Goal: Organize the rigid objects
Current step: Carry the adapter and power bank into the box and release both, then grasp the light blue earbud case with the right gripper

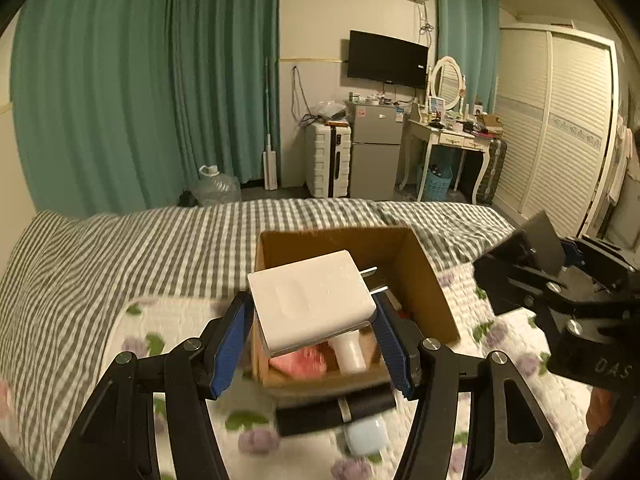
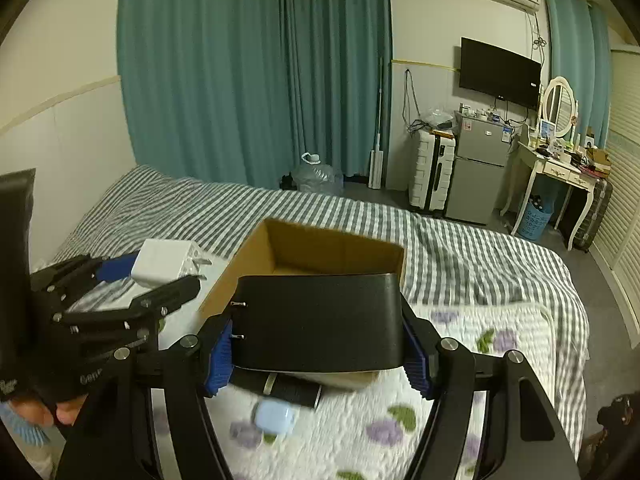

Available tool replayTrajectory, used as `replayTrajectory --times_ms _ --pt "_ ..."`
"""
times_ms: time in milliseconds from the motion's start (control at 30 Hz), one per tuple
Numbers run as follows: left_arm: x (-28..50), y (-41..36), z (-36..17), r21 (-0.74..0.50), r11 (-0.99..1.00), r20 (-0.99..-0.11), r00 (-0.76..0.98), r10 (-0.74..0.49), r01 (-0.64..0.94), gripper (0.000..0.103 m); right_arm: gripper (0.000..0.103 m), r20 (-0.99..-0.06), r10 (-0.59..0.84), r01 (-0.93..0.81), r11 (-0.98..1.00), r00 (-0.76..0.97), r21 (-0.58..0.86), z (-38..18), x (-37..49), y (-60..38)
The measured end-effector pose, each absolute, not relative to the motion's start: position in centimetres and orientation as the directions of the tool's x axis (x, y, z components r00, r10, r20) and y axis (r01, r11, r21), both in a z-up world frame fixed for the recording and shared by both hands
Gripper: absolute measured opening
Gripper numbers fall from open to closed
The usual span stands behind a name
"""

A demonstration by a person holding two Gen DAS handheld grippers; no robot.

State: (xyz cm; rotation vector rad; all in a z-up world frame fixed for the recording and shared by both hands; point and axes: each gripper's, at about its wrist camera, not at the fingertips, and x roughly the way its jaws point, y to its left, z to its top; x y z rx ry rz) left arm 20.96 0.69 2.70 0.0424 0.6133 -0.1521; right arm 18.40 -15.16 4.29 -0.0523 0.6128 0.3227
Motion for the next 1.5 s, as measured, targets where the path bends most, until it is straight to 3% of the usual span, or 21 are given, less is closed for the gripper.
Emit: replayTrajectory --times_ms 267,500,733,867,1200,1500 --pt "28.8 -0.8 -2.3 0.009 0.985 -0.645 0.755 -0.124 0.17 0.062 0.067 -0.616 0.268 -0.293 0.954 0.741 0.063 1.4 28.3 -15.0" --pt "30.8 -1.3 -6.2 -0.004 0.976 -0.681 0.714 -0.161 0.216 0.062 0.067 -0.678 0.231 -0.303 0.953 0.698 0.012 -4.1 33.6 -14.3" --pt "30.3 -2.1 -7.2 0.005 0.966 -0.687 0.703 -0.185 0.259 0.064 0.072 -0.716 0.279 -0.296 0.949 0.64 0.105 -7.0 35.3 -15.3" --pt "29.5 -2.0 -6.2 0.016 0.971 -0.681 0.713 -0.165 0.24 0.064 0.082 -0.659 0.278 -0.279 0.954 0.699 0.106 -5.1 34.0 -16.4" --pt "23.8 -0.9 0.3 0.013 0.985 -0.607 0.784 -0.13 0.173 0.067 0.089 -0.601 0.255 -0.251 0.964 0.758 0.093 -0.1 26.7 -18.4" --pt "17.0 2.5 1.5 0.014 0.992 -0.597 0.797 -0.095 0.129 0.067 0.094 -0.568 0.208 -0.231 0.972 0.796 0.032 2.8 17.6 -19.3"
